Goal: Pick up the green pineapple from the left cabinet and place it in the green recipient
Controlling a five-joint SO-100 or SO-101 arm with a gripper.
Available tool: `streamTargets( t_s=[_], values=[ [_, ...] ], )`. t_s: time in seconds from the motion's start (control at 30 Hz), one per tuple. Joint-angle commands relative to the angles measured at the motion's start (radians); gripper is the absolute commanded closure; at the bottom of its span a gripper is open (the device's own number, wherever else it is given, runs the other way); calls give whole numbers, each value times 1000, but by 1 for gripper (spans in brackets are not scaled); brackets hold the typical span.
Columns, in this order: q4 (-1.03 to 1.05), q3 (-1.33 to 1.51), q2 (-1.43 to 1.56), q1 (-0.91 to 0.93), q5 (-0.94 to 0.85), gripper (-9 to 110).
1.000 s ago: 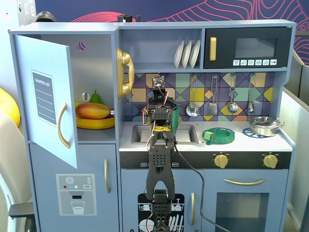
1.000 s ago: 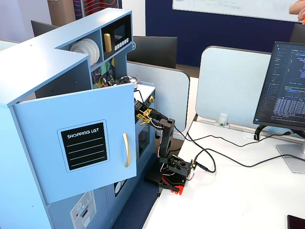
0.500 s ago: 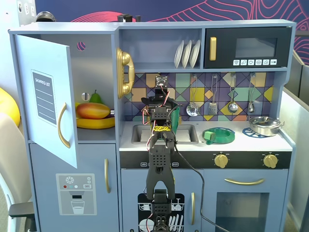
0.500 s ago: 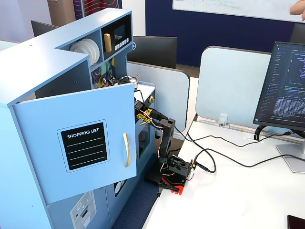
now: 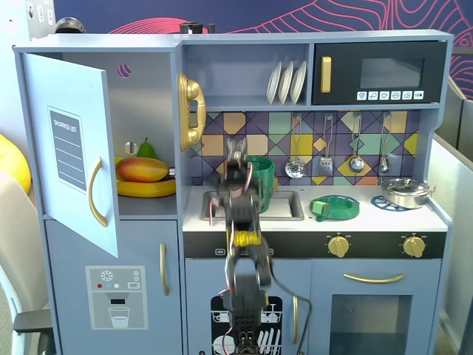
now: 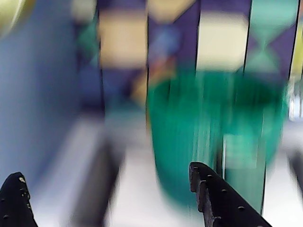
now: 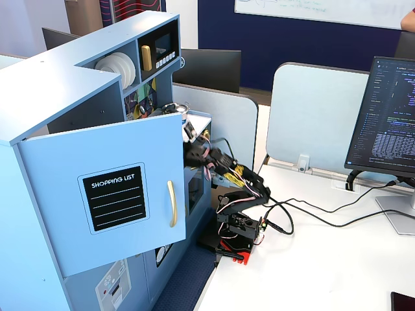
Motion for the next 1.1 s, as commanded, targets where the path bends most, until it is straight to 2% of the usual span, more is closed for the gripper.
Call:
streamTargets(
  t_s=[0.0, 0.2, 0.37, 0.47, 0.77, 0.97, 1.07],
  values=[
    [89, 350, 287, -18, -49, 65],
    [229, 650, 477, -34, 12, 64],
    [244, 807, 489, -17, 58, 65],
    [399, 807, 491, -21, 110, 67],
    [681, 808, 491, -25, 192, 83],
    [793, 808, 491, -43, 225, 101],
    [842, 808, 491, -29, 216, 101]
  ],
)
